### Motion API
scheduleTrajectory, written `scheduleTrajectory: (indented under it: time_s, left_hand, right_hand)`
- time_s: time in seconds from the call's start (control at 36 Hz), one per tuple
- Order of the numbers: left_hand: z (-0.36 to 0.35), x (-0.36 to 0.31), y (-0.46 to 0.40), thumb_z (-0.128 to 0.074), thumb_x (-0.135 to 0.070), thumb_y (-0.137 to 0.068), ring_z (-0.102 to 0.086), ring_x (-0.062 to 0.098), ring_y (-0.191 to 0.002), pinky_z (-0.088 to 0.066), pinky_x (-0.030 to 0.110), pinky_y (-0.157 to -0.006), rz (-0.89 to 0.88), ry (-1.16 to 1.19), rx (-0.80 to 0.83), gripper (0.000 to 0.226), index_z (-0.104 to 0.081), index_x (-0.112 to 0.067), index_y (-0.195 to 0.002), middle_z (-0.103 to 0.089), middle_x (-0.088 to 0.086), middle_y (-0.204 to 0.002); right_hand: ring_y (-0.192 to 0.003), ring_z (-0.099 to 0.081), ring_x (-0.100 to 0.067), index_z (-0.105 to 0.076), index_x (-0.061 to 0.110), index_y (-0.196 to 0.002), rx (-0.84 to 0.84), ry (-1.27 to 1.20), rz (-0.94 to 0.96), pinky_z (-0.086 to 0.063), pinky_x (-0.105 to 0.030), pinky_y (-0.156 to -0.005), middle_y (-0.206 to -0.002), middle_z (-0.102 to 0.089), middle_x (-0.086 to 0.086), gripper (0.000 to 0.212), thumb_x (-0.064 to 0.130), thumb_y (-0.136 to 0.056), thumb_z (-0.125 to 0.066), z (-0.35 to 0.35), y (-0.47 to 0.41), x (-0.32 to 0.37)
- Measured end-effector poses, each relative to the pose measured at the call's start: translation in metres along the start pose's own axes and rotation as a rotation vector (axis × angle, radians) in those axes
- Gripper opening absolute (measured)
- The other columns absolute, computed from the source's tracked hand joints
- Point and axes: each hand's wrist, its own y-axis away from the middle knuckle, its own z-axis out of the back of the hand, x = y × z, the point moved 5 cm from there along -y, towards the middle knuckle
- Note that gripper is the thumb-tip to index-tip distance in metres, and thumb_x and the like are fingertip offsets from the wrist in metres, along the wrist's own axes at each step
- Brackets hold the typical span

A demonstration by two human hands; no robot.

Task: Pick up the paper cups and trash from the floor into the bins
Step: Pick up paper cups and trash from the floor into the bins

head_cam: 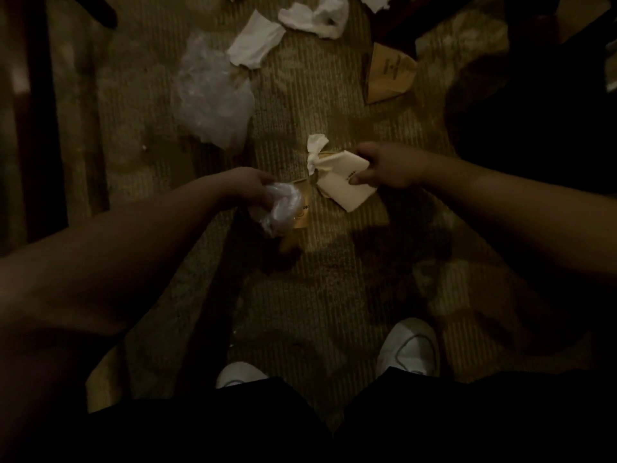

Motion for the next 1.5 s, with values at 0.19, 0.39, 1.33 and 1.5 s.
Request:
scheduleTrajectory:
  time_s: [0.19, 0.39, 1.33, 1.5]
  left_hand:
    - [0.009, 0.005, -0.001, -0.075, -0.011, -0.084, -0.066, 0.026, -0.102, -0.055, 0.046, -0.093, 0.002, 0.044, -0.049, 0.043, -0.064, -0.016, -0.125, -0.068, 0.010, -0.114]
    - [0.017, 0.004, 0.004, -0.073, -0.008, -0.085, -0.062, 0.021, -0.101, -0.053, 0.033, -0.082, -0.015, 0.103, -0.109, 0.044, -0.062, -0.014, -0.127, -0.065, 0.007, -0.114]
    - [-0.013, -0.096, -0.038, -0.072, -0.008, -0.085, -0.052, 0.032, -0.123, -0.051, 0.040, -0.096, -0.081, -0.036, -0.174, 0.070, -0.040, -0.012, -0.147, -0.048, 0.018, -0.141]
    - [-0.005, -0.102, -0.025, -0.072, -0.014, -0.086, -0.059, 0.029, -0.109, -0.055, 0.041, -0.090, -0.081, 0.069, -0.179, 0.058, -0.050, -0.012, -0.140, -0.056, 0.015, -0.130]
  right_hand:
    - [-0.114, -0.054, -0.023, -0.055, 0.015, -0.135, -0.068, 0.061, -0.040, -0.049, -0.040, -0.095, -0.135, -0.050, -0.006, 0.043, 0.021, -0.094, -0.066, -0.019, -0.019, 0.004]
    - [-0.133, -0.042, -0.030, -0.050, 0.016, -0.140, -0.194, 0.073, -0.036, -0.040, -0.039, -0.104, -0.153, -0.029, -0.010, 0.051, 0.018, -0.092, -0.066, -0.032, -0.015, -0.003]
    - [-0.107, -0.058, -0.027, -0.052, 0.007, -0.136, -0.228, -0.289, -0.645, -0.046, -0.034, -0.081, -0.126, -0.060, -0.014, 0.053, 0.034, -0.093, -0.067, -0.015, 0.060, -0.063]
    - [-0.109, -0.059, -0.027, -0.050, 0.011, -0.139, -0.265, -0.294, -0.571, -0.050, -0.038, -0.084, -0.127, -0.061, -0.011, 0.056, 0.036, -0.092, -0.068, 0.012, 0.064, -0.047]
